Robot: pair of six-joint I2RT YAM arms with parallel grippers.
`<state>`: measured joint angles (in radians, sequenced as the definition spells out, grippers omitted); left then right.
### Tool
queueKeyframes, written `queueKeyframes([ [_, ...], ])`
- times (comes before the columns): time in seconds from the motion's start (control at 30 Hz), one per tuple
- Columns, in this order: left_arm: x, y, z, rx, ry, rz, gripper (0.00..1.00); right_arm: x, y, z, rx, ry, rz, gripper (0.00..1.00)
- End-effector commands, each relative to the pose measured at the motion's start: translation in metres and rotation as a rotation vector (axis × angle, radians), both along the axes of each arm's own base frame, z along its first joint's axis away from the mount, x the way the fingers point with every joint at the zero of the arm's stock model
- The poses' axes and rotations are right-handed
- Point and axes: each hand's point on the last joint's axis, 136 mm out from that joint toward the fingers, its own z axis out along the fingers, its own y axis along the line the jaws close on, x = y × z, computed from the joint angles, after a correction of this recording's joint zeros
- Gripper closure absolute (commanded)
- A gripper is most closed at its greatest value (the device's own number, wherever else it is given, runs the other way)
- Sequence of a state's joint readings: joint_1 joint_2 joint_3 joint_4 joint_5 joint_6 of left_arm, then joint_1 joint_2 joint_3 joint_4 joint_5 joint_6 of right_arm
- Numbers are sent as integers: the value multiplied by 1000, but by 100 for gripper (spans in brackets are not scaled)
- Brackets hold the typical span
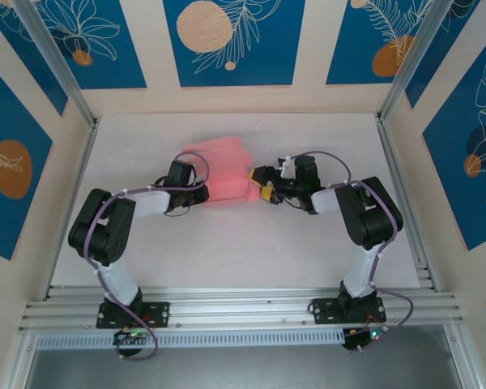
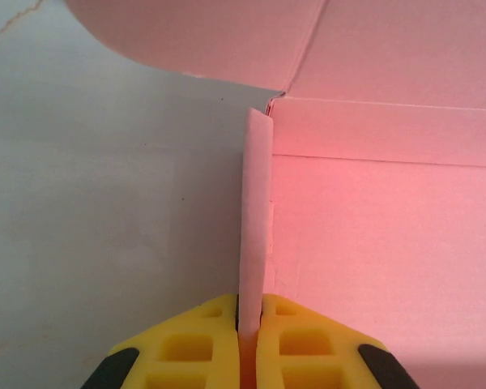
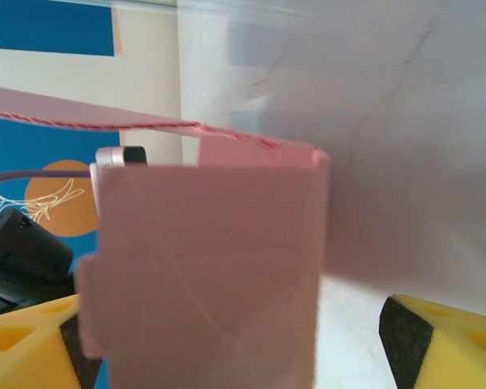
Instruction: Fold the paper box
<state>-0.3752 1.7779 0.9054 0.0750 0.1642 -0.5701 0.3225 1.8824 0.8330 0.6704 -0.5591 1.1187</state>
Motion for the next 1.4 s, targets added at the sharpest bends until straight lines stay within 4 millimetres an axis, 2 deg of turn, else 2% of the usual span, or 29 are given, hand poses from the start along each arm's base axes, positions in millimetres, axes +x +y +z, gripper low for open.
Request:
queueKeyframes([
  [0.0, -27, 13, -37, 68, 137, 4, 100, 4, 13, 21, 25, -61, 47, 13],
  [0.17, -27, 19, -35, 120, 126, 19, 100, 0, 20, 26, -24, -74, 66, 13],
  [0.47, -23, 9, -32, 171, 109, 9, 100, -6, 25, 29, -35, -64, 77, 12],
  [0.53, -23, 10, -34, 180, 115, 18, 100, -9, 23, 32, -34, -68, 71, 7],
  [0.73, -22, 20, -35, 231, 113, 44, 100, -13, 7, 34, -101, -58, 27, 6],
  [0.83, -22, 18, -36, 222, 113, 44, 100, -15, 7, 35, -107, -55, 31, 6],
  [0.97, -20, 15, -36, 213, 111, 40, 100, -15, 10, 30, -116, -43, 35, 7],
  [1.2, -21, 11, -37, 206, 109, 34, 100, -11, 11, 2, -146, 13, 27, 8],
  [1.37, -22, 12, -37, 209, 111, 33, 100, -8, 12, -2, -145, 18, 30, 15],
])
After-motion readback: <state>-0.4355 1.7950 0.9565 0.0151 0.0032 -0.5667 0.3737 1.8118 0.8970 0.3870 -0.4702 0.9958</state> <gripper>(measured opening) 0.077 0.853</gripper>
